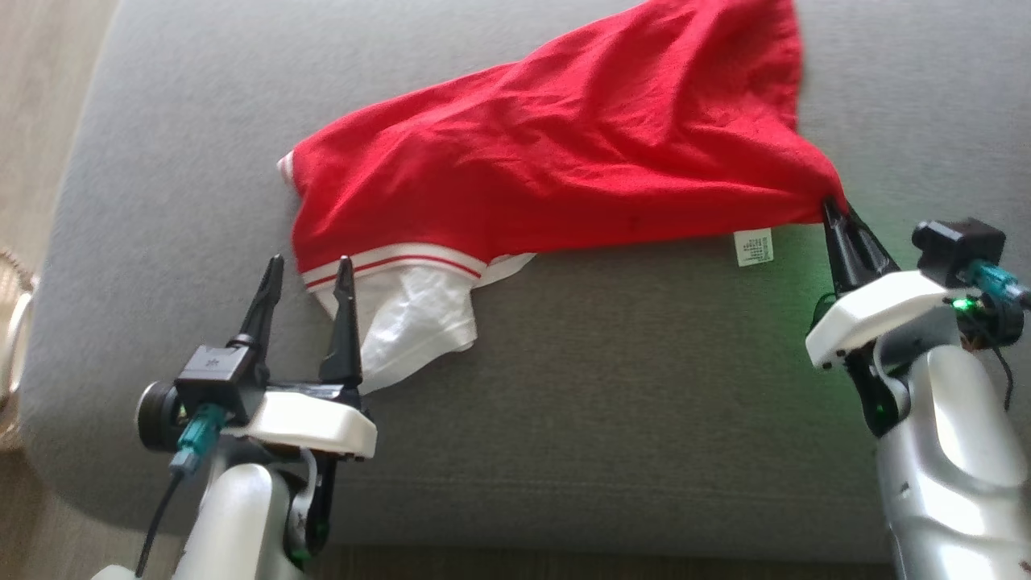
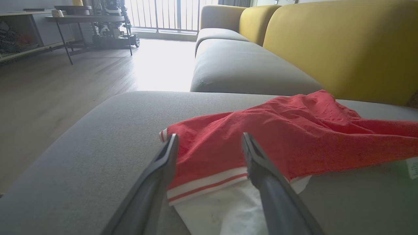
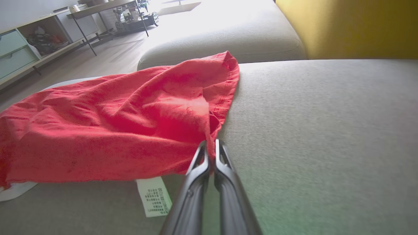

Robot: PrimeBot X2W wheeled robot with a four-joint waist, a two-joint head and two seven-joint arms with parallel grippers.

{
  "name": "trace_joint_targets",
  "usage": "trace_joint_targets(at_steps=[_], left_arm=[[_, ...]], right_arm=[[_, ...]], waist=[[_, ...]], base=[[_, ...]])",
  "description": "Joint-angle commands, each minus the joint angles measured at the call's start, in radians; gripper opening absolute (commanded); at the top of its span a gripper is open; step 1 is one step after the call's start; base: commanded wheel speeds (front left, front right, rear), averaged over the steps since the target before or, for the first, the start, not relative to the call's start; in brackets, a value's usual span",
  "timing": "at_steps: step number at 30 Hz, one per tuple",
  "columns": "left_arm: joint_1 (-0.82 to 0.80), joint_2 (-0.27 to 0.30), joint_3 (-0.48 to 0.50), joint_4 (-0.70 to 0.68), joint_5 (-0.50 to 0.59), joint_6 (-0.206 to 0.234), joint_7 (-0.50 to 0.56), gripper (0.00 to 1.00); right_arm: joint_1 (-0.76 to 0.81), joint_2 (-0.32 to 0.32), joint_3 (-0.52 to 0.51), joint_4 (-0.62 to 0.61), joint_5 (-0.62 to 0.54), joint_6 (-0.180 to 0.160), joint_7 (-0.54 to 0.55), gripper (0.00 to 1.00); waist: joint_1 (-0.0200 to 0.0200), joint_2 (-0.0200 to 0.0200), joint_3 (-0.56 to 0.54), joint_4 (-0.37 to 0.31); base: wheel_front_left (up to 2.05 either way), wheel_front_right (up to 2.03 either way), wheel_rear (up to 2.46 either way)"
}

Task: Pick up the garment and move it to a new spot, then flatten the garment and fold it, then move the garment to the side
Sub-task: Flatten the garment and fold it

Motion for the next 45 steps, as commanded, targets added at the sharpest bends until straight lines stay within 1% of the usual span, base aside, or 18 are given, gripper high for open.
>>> trace_joint_targets(at_steps=[1,7,13,18,25,30,35,40,45], left_arm=[[-0.008,0.006,0.046,-0.029,0.009,0.001,-0.012,1.00],[0.007,0.006,0.055,-0.020,0.015,-0.007,-0.012,1.00],[0.024,0.006,0.046,0.001,0.017,-0.014,-0.012,1.00],[0.039,0.006,0.043,0.034,0.014,-0.016,-0.012,1.00],[0.079,0.006,0.040,0.103,-0.019,-0.021,-0.010,1.00],[0.122,0.006,0.022,0.134,-0.047,-0.038,0.026,1.00],[0.139,0.006,0.001,0.147,-0.075,-0.045,0.060,1.00],[0.122,0.006,-0.016,0.171,-0.116,-0.041,0.069,1.00],[0.090,0.006,-0.032,0.190,-0.154,-0.025,0.064,1.00]], right_arm=[[0.028,0.005,0.018,-0.054,0.009,0.000,0.008,0.00],[0.117,0.005,0.013,-0.137,0.027,0.000,0.065,0.00],[0.165,0.005,0.020,-0.179,0.053,0.000,0.093,0.00],[0.174,0.005,0.048,-0.183,0.075,0.000,0.091,0.00],[0.173,0.005,0.101,-0.166,0.101,0.000,0.072,0.00],[0.170,0.005,0.116,-0.143,0.110,0.000,0.059,0.00],[0.164,0.005,0.120,-0.130,0.111,0.000,0.052,0.00],[0.156,0.005,0.123,-0.126,0.108,0.000,0.051,0.00],[0.149,0.005,0.122,-0.132,0.100,0.000,0.053,0.00]], waist=[[0.0000,0.0000,-0.036,-0.049],[0.0000,0.0000,-0.072,-0.111],[0.0000,0.0000,-0.085,-0.135],[0.0000,0.0000,-0.090,-0.134],[0.0000,0.0000,-0.093,-0.110],[0.0000,0.0000,-0.099,-0.095],[0.0000,0.0000,-0.098,-0.087],[0.0000,0.0000,-0.090,-0.087],[0.0000,0.0000,-0.073,-0.091]], base=[[0.00,0.00,0.00],[0.00,0.00,0.00],[0.00,0.00,0.00],[0.00,0.00,0.00],[0.00,0.00,0.00],[0.00,0.00,0.00],[0.00,0.00,0.00],[0.00,0.00,0.00],[0.00,0.00,0.00]])
